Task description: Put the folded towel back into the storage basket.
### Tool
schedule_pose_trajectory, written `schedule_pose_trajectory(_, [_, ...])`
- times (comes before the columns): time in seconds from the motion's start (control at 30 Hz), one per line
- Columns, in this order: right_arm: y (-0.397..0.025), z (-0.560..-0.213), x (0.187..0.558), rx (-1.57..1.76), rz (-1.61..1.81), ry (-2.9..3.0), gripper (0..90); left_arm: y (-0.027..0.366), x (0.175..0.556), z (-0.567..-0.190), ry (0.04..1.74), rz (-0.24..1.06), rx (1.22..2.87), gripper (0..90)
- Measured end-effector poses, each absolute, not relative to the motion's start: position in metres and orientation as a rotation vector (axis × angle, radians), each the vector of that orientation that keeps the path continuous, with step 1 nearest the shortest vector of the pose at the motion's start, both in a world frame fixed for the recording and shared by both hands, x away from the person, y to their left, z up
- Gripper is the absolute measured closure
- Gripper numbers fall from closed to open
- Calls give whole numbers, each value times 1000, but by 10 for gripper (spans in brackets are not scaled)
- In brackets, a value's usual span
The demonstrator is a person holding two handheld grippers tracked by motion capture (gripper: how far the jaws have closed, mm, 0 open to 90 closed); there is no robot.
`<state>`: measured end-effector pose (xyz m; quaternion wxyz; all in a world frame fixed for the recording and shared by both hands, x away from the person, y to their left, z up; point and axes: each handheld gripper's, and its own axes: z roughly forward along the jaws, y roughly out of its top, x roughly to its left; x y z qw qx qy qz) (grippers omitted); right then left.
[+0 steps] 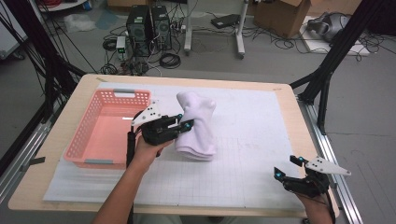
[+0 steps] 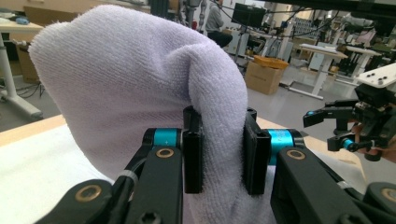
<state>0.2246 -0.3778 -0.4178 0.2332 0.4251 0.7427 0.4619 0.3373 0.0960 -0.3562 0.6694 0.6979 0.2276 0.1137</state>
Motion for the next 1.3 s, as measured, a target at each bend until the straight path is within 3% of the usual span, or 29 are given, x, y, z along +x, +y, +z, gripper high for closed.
schedule_pose_trajectory(0.47, [-377, -415, 225, 1163, 1269, 2030, 173, 139, 347, -324, 499, 266, 1557, 740])
schedule_pose_trajectory(1.3, [-373, -414, 231, 1161, 1247, 2041, 173, 252, 347, -286, 558, 343, 1479, 739])
